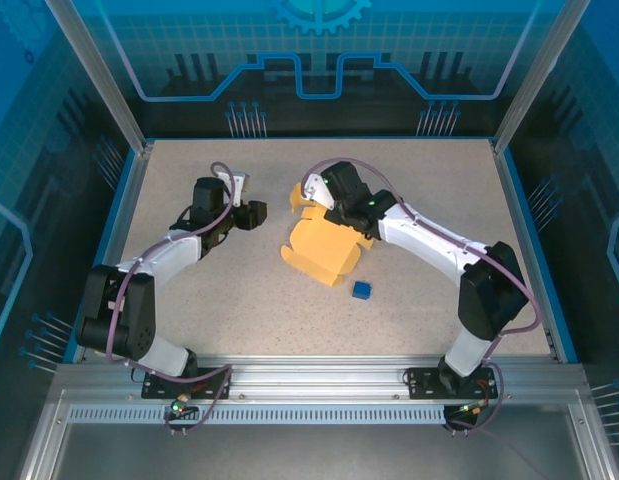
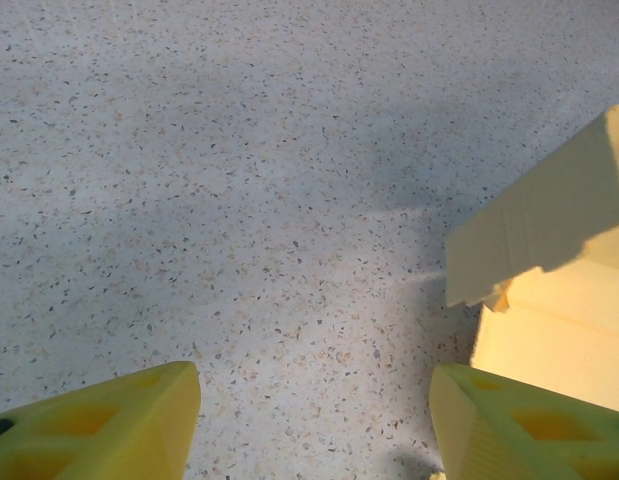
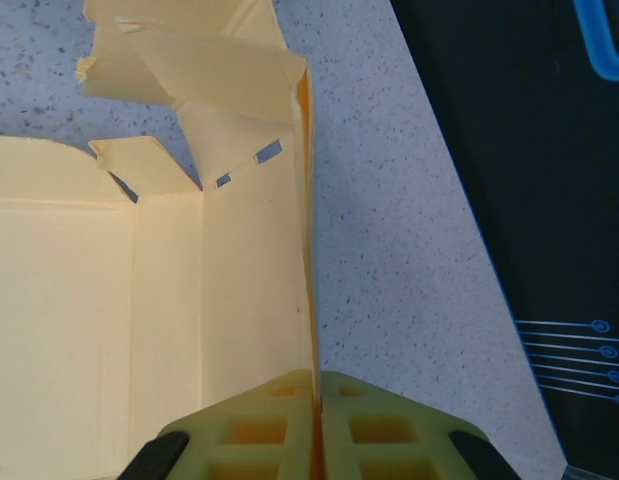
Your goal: Fold the paper box
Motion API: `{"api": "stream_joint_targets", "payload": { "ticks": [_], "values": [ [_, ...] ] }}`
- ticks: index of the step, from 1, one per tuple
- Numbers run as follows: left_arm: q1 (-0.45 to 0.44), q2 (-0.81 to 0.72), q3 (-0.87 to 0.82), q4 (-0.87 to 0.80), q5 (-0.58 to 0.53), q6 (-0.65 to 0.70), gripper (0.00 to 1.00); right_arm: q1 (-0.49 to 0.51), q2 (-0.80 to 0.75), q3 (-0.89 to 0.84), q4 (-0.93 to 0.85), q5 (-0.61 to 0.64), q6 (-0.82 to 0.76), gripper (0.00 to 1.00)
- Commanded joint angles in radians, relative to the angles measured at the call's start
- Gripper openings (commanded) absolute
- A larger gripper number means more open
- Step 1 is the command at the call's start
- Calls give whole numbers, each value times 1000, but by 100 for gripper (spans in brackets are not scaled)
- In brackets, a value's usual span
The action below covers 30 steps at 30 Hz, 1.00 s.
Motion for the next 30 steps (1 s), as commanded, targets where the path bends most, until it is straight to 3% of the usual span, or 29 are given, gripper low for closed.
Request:
{"api": "stream_joint_targets", "payload": {
  "ticks": [1,13,30],
  "values": [
    [10,6,7,-5,-6,-17,64,16,37,-33,104,44,-34,9],
    [11,35,1,6,11,-29,64,25,60,-138,269,73,-114,9],
    [16,161,136,-106,37,-95,64,29,139,-273,631,197,-416,9]
  ]
}}
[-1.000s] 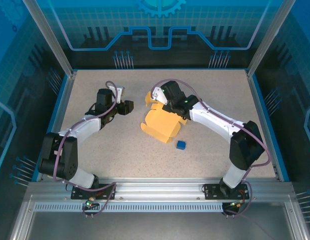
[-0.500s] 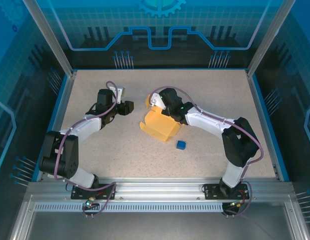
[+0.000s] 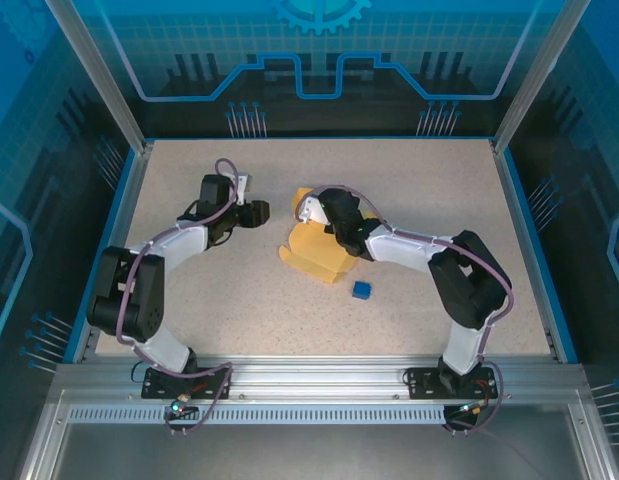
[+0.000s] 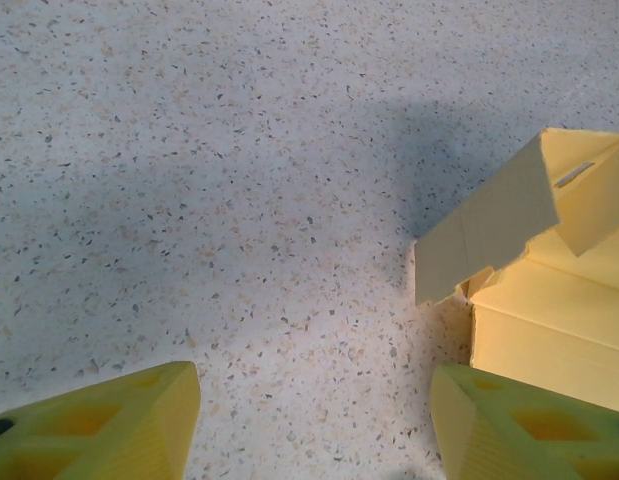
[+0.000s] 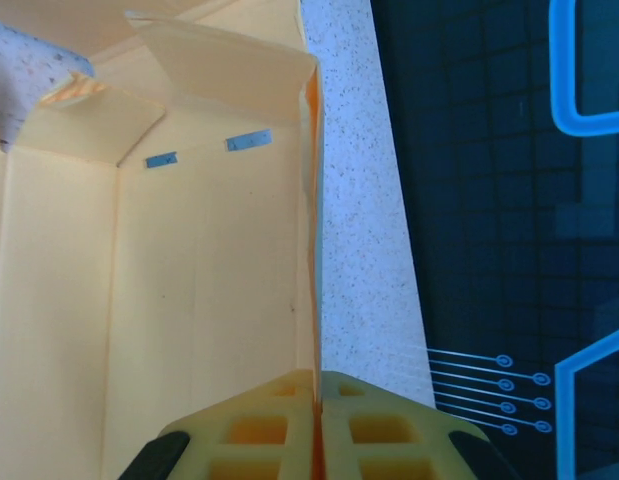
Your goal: Fold the paper box
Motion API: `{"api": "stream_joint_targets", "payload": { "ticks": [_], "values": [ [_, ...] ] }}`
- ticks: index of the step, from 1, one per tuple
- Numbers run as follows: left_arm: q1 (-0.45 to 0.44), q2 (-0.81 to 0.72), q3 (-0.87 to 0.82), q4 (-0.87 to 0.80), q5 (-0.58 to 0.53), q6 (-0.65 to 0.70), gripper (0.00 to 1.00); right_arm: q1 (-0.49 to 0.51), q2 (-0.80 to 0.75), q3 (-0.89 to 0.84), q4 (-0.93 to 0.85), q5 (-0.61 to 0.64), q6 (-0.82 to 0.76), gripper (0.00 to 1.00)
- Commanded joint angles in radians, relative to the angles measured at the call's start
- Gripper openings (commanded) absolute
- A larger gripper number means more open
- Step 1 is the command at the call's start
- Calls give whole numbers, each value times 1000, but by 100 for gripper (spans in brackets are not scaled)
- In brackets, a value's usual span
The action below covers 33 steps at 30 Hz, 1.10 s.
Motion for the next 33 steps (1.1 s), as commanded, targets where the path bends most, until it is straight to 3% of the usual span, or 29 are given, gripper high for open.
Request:
{"api": "stream_joint_targets", "payload": {
  "ticks": [1,9,18,33],
  "values": [
    [14,44,66,-64,37,-39,64,17,37,-26,113,39,-110,9],
    [26,180,203,-150,107,-82,62,13,69,-46,209,28,-157,8],
    [34,324,360,-236,182,-90,59,-5,20,-46,167,-38,-88,8],
    [21,442,447,-216,353,-104,58,-18,2,-38,138,-63,-37,8]
  ]
}}
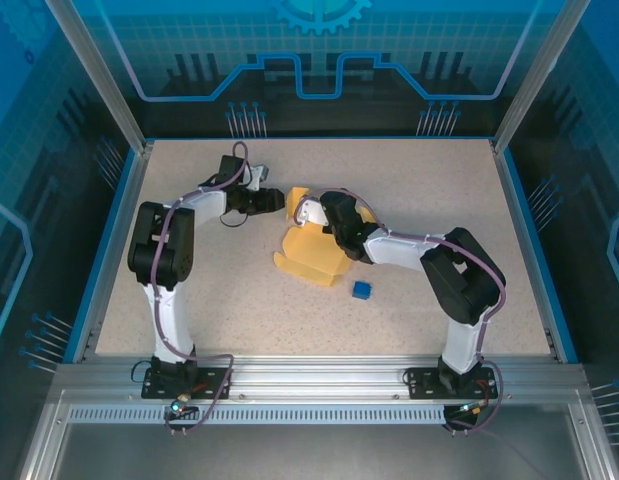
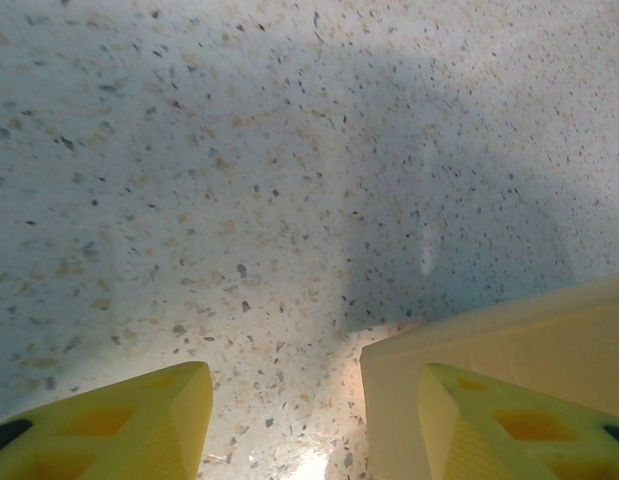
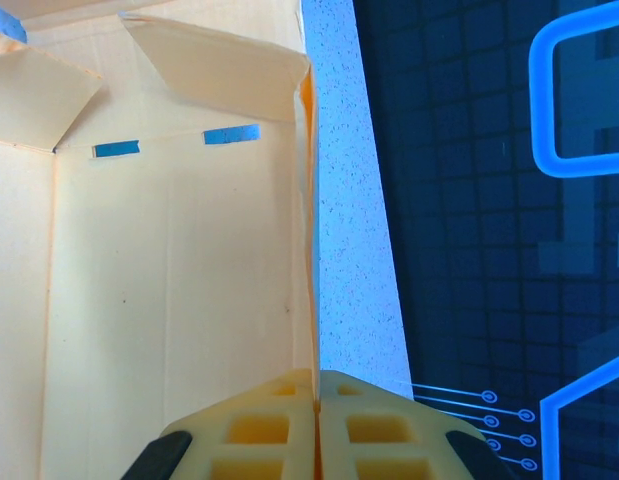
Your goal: Fold the paper box
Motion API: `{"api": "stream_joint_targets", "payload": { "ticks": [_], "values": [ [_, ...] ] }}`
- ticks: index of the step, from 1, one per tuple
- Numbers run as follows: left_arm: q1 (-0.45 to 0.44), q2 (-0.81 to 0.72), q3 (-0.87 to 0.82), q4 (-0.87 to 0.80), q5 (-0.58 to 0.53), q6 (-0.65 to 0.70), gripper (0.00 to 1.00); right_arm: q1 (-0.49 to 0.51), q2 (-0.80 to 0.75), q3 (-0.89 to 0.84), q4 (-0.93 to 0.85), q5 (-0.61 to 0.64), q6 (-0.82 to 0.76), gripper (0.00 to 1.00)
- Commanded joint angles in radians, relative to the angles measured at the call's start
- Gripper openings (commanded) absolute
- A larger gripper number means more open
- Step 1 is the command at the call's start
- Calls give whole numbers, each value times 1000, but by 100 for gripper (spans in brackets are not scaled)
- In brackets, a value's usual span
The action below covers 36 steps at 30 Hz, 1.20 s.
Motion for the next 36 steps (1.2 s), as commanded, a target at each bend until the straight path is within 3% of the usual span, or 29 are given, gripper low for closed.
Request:
{"api": "stream_joint_targets", "payload": {
  "ticks": [1,36],
  "values": [
    [-4,16,26,-2,79,-4,58,-10,-30,-2,-6,-20,24,8],
    [-79,-1,-13,67,132,52,59,-21,-54,-19,-12,-44,74,7]
  ]
}}
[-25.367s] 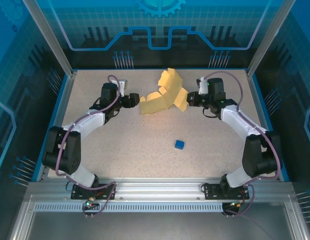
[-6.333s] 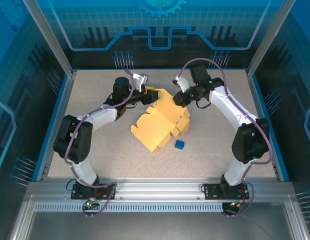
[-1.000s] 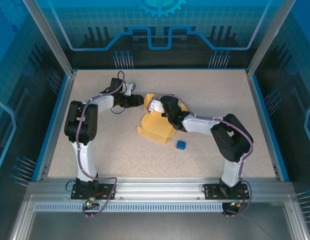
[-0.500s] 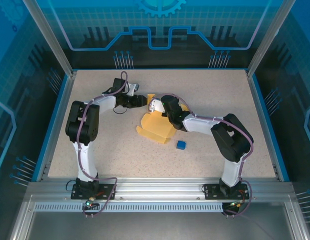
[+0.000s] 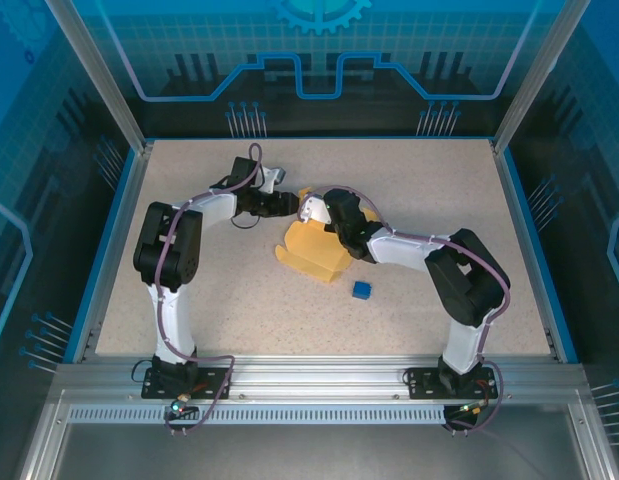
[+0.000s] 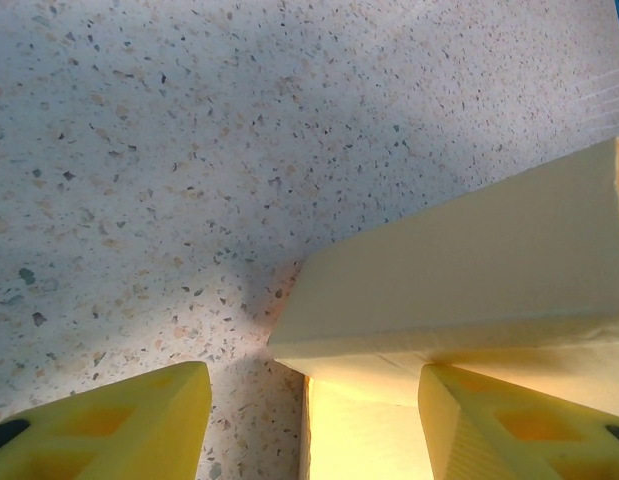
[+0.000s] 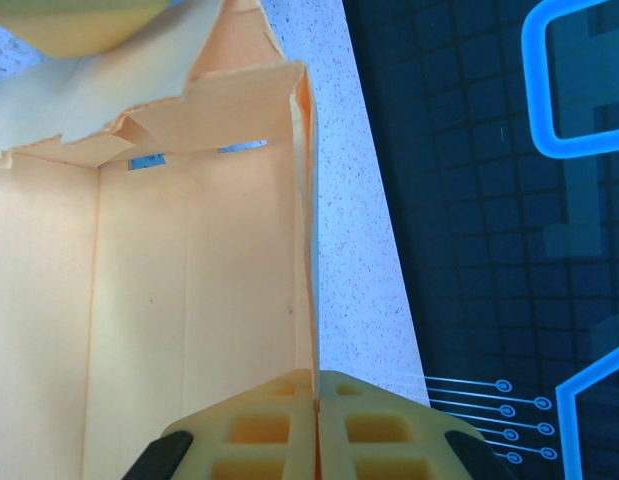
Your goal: Fold the paper box
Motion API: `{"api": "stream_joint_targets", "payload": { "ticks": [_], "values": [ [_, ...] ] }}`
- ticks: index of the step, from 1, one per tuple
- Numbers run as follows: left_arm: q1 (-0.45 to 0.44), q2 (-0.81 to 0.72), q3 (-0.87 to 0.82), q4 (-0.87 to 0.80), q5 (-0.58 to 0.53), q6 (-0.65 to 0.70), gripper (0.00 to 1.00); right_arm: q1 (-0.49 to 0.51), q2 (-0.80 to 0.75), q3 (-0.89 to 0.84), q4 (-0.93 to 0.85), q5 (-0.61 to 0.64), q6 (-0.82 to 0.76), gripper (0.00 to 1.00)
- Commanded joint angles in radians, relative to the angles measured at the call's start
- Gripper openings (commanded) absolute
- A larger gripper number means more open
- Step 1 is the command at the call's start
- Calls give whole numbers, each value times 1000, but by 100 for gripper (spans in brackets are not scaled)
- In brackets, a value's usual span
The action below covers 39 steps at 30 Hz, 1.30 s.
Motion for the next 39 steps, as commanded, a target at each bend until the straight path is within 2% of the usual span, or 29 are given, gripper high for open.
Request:
{"api": "stream_joint_targets", "payload": {
  "ticks": [1,22,39],
  "values": [
    [-9,-6,-21,46,40,32,59,-8,-29,-10,-1,-25,24,7],
    [-45,-42,-87,185,95,97,59,-32,-45,-11,-44,-75,72,7],
    [-57,-80,-191,436,111,95,59,-45,-80,-22,-83,-143,108,7]
  ]
}}
